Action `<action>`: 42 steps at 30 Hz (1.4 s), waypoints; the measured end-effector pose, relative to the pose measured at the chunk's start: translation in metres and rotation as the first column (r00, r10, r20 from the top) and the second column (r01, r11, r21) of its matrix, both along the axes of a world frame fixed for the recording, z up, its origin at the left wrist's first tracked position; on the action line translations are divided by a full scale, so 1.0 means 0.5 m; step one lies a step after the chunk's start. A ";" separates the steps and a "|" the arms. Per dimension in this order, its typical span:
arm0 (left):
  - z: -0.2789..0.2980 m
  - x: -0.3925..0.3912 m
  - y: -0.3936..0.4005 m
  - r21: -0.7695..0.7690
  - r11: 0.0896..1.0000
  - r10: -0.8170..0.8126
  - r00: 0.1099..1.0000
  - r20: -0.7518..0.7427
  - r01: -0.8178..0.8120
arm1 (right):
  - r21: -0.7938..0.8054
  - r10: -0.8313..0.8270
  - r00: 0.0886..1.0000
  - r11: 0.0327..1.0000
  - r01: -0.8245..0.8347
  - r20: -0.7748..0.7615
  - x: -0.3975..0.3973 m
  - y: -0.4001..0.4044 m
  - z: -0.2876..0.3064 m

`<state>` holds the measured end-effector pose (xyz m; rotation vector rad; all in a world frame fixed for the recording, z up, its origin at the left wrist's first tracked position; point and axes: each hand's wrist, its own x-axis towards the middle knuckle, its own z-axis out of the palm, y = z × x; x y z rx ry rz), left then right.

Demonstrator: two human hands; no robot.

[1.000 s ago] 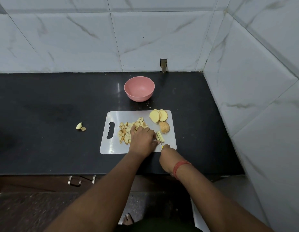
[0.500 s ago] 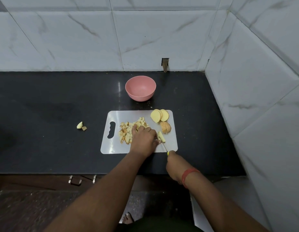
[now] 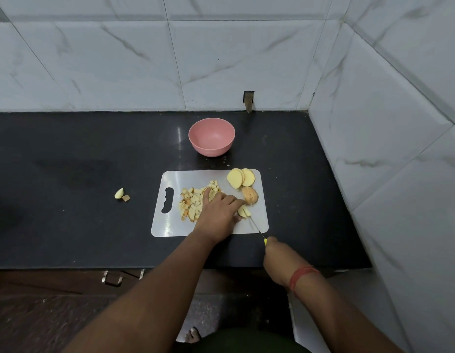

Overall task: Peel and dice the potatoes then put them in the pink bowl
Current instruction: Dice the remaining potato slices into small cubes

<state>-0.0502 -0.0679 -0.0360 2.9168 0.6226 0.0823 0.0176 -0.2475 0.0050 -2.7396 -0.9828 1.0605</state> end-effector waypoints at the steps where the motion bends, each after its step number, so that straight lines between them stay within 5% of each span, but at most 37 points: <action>1: 0.001 0.000 -0.001 0.006 1.000 0.009 1.000 0.006 -0.009 | 0.005 -0.011 1.000 1.000 0.011 0.011 0.007 0.004 0.002; 14: -0.005 -0.010 -0.021 0.039 0.999 0.036 0.999 0.020 -0.037 | 0.100 -0.022 0.993 0.995 0.011 0.113 0.007 0.002 -0.015; 29: -0.006 0.002 -0.022 -0.062 0.992 0.112 0.991 0.066 -0.108 | 0.103 0.039 0.998 0.994 -0.033 -0.051 -0.008 0.036 -0.010; 42: -0.015 -0.014 -0.014 -0.039 0.993 0.118 0.987 0.107 -0.114 | 0.098 0.023 1.000 0.995 -0.021 -0.016 -0.022 0.008 -0.004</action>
